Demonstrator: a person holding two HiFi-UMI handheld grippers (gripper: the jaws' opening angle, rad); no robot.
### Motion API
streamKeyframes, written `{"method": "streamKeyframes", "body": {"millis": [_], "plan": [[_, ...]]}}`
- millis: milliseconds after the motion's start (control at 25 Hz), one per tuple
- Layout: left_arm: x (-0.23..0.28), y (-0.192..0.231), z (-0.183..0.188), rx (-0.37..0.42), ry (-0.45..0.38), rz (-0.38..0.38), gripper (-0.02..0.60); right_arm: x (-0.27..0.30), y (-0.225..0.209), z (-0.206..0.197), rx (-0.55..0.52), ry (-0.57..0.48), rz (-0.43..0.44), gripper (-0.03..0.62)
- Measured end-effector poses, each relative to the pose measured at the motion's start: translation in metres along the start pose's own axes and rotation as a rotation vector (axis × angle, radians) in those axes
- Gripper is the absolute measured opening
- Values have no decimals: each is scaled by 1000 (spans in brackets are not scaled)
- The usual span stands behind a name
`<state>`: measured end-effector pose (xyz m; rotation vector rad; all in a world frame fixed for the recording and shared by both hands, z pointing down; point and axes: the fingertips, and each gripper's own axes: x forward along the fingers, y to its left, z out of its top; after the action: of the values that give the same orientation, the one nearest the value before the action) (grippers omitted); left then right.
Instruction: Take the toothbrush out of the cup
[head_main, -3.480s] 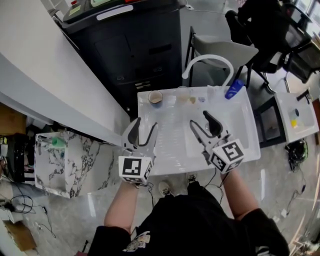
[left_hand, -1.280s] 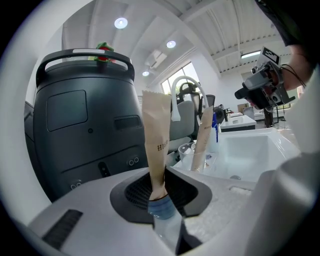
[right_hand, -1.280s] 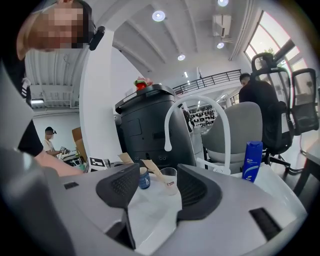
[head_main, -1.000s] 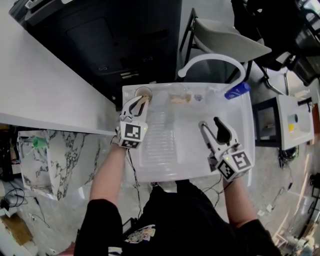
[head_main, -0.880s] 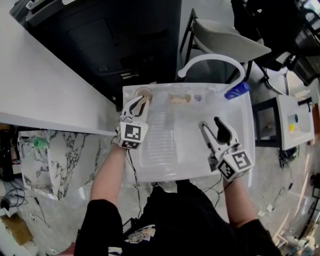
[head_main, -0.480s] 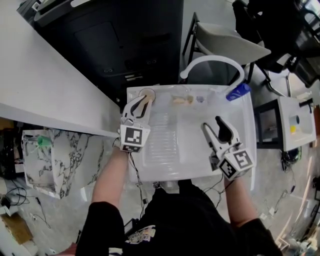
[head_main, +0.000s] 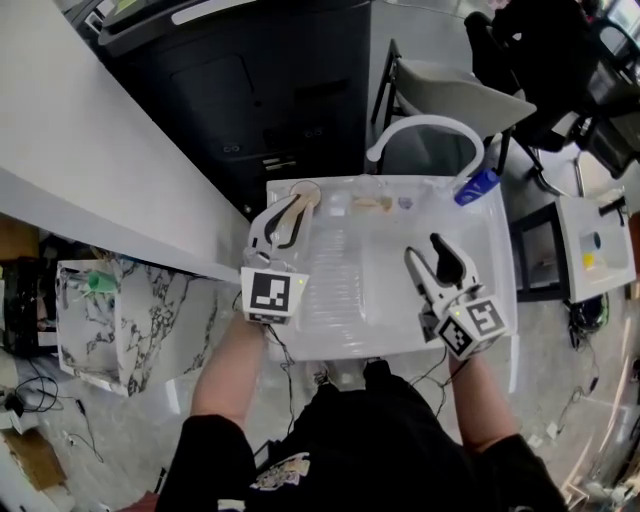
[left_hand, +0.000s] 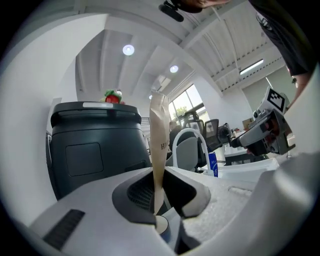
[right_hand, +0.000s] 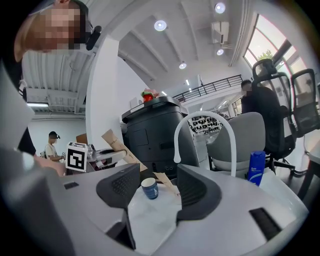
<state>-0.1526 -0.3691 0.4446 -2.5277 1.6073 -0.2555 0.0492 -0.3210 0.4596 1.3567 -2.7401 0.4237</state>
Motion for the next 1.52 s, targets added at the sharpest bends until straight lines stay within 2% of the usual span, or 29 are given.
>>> {"method": "streamKeyframes", "body": {"millis": [320, 520, 920, 1520], "plan": [[-50, -8, 44, -63, 1, 39, 44, -15, 26, 14, -14, -44, 11, 229], [-84, -14, 56, -115, -1, 73, 44, -25, 42, 21, -21, -69, 19, 229], [-146, -29, 59, -160, 14, 88, 44, -41, 81, 27, -30, -106, 32, 229], [-204, -44, 47, -170, 42, 67, 44, -63, 123, 20, -26, -136, 30, 229]]}}
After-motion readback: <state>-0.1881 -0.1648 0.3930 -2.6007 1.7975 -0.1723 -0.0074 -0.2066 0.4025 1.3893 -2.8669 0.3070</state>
